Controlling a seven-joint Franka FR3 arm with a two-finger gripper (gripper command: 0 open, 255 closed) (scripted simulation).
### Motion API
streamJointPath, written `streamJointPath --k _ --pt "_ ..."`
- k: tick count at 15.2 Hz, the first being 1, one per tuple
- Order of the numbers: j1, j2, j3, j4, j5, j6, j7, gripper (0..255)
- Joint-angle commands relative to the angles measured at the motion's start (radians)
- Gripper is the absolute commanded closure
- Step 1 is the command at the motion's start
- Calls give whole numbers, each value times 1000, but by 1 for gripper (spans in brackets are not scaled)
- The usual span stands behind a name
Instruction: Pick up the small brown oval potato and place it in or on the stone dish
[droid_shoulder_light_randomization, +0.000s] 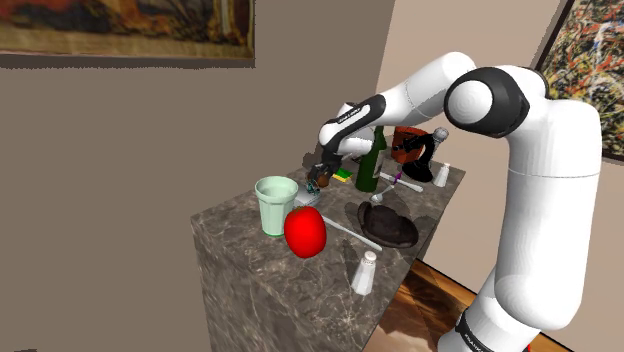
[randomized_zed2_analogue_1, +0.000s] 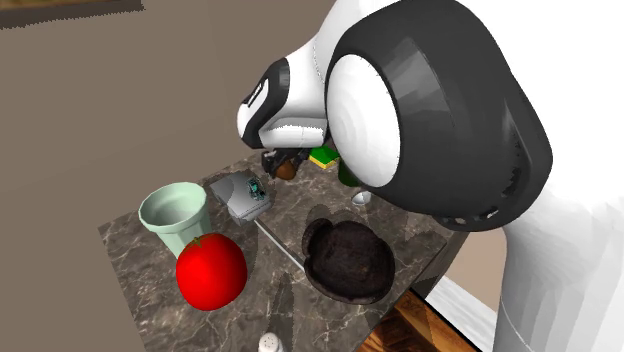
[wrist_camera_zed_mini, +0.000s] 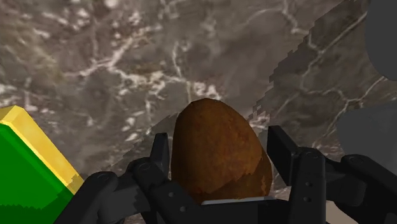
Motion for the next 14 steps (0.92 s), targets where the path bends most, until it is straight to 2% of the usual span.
streamJointPath --k 1,14 --pt "3 -14 -5 7 -9 -20 8 255" --pt "17 -106 -29 64 -70 -165 62 255"
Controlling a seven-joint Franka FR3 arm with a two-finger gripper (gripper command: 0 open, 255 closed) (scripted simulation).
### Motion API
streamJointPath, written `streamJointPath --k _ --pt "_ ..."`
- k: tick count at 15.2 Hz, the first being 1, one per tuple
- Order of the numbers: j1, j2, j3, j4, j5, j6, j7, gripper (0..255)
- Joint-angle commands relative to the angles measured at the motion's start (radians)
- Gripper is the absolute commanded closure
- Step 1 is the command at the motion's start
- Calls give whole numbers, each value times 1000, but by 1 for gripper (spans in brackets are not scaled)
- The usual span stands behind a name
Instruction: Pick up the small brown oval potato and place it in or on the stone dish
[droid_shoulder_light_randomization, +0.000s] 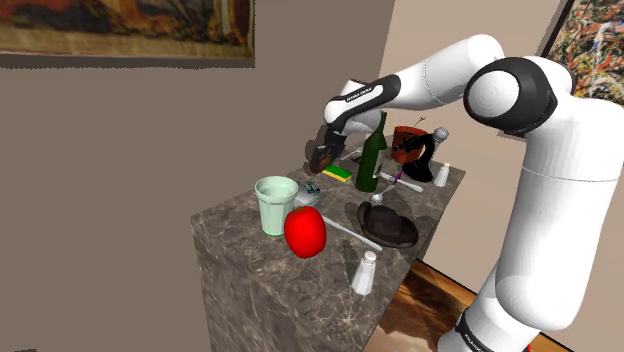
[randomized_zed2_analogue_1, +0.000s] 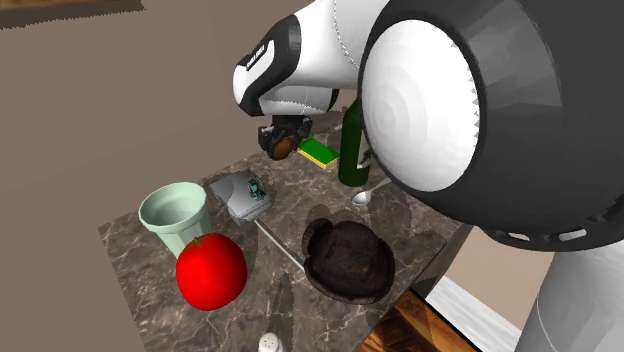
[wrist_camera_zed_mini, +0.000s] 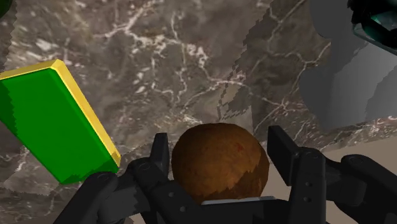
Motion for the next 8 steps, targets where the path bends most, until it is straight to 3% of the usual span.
streamJointPath --k 1,8 --pt "2 -13 -2 12 -9 -24 9 255" --pt "6 -49 -9 61 -33 -107 32 255"
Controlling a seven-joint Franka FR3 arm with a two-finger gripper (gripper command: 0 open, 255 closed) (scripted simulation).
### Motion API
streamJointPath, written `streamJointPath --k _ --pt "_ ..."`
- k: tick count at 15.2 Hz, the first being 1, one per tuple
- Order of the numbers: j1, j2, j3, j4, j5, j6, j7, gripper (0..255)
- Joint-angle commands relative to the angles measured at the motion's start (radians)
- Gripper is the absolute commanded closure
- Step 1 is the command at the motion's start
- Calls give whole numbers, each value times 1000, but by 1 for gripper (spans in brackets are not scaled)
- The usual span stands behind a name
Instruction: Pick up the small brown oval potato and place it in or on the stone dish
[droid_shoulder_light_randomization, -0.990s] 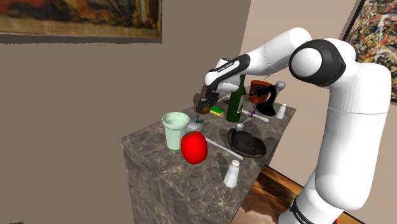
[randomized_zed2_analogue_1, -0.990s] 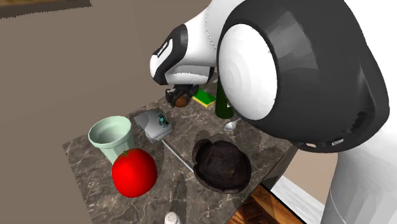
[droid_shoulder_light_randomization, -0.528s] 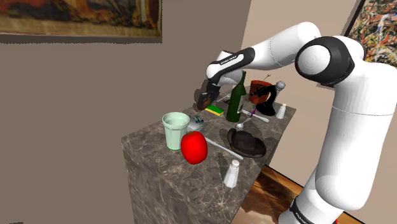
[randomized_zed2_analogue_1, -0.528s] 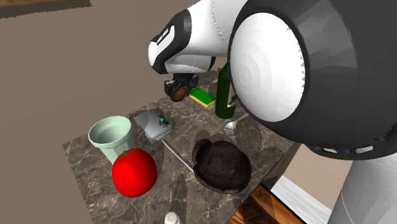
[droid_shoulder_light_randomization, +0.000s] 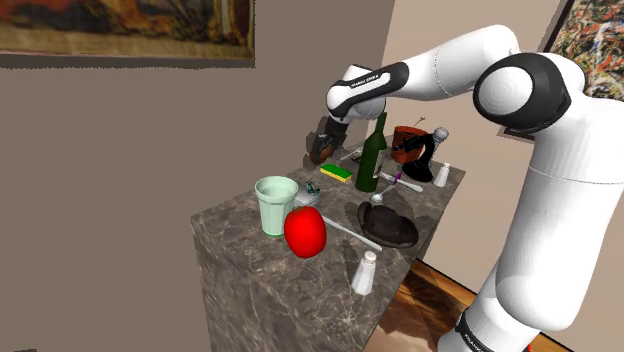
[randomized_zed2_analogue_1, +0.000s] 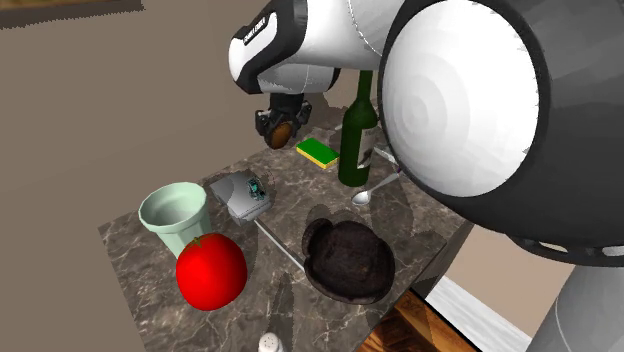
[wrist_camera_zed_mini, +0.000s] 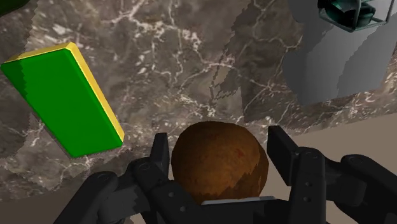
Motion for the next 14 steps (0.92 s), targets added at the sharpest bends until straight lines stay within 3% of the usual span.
streamJointPath --k 1,9,14 --pt "0 -10 -2 14 -6 -24 4 255" --pt "1 -37 -6 81 -25 -116 24 255" --pt "12 -241 -8 -171 -78 -60 46 255"
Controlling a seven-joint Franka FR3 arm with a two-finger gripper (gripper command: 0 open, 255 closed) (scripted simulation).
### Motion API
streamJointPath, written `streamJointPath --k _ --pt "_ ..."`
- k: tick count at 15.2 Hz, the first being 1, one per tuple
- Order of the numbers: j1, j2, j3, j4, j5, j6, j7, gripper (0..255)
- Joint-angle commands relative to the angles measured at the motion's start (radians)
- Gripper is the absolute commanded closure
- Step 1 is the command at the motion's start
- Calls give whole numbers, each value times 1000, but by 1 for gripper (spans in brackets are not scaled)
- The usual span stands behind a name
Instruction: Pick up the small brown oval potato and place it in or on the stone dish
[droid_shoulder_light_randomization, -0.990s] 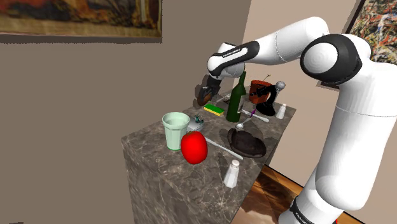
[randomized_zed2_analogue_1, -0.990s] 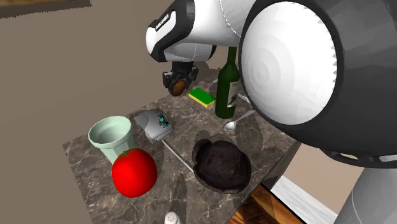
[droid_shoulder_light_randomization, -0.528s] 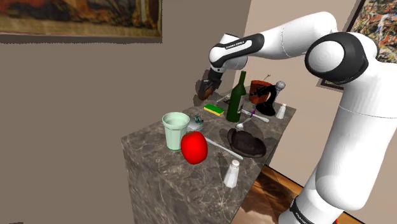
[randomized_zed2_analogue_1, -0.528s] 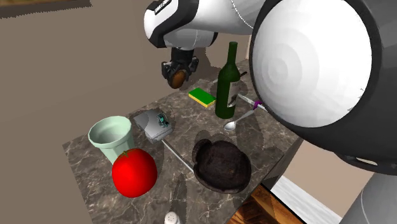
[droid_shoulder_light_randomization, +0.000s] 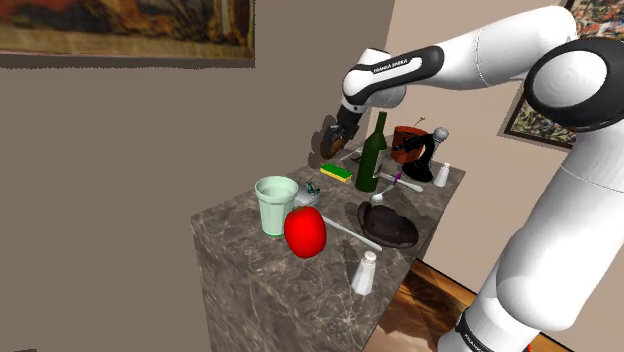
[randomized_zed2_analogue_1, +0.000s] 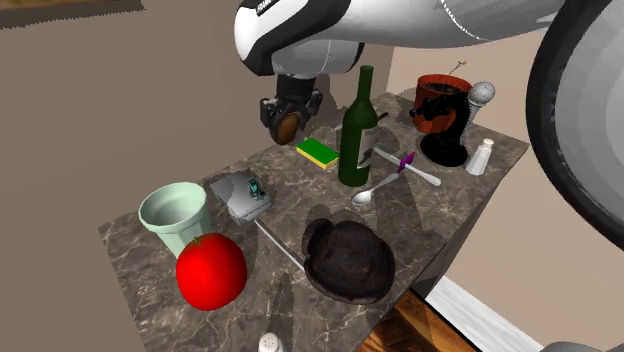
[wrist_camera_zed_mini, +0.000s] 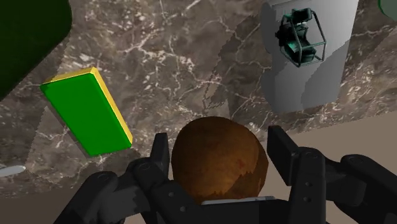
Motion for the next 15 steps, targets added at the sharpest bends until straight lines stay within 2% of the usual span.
streamJointPath --k 1,8,15 --pt "0 -85 0 -97 -23 15 9 255" --pt "-26 -372 20 -387 -96 26 48 255" --pt "-76 -684 46 -629 -147 -44 72 255"
